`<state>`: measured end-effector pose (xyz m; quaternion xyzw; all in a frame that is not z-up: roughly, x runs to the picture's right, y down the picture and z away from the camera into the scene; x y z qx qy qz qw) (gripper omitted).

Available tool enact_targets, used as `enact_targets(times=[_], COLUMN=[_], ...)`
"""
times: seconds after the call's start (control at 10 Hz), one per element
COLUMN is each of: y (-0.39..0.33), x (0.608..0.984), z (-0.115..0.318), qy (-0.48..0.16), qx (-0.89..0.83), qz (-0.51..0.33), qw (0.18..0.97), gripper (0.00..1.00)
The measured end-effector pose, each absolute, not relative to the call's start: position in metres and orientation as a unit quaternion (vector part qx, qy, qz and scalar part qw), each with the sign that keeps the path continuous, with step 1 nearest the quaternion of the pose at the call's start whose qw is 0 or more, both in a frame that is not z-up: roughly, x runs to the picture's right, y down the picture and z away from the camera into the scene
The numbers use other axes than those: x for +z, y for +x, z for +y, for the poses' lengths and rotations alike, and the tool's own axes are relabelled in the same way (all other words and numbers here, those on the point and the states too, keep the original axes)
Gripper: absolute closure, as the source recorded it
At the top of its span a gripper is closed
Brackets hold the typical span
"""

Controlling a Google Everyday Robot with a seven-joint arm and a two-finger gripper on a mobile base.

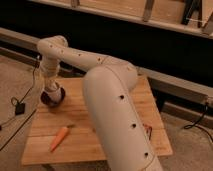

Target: Place the eraser in the ceramic cup

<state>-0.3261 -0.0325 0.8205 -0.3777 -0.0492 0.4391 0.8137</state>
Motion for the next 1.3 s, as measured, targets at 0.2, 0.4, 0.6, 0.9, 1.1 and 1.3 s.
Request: enact_targets(times=[0.2, 0.4, 0.6, 0.9, 1.1, 1.3], y=[-0.326, -0.324, -0.324, -0.326, -0.326, -0.323], x=[0.830, 0.837, 0.845, 0.850, 0.852, 0.856], z=[-0.023, -0.018, -0.014, -0.015, -0.016, -0.015], qy=[-0.393, -0.403, -0.410, -0.415, -0.417, -0.417], qx=[0.444, 0.446, 0.446, 0.447, 0.445, 0.444], qz=[-0.031, -0.016, -0.003, 0.003, 0.006, 0.011], qw=[0.805, 0.799, 0.795, 0.793, 0.793, 0.793], gripper=[1.00, 1.00, 0.96, 0.68, 0.48, 0.28])
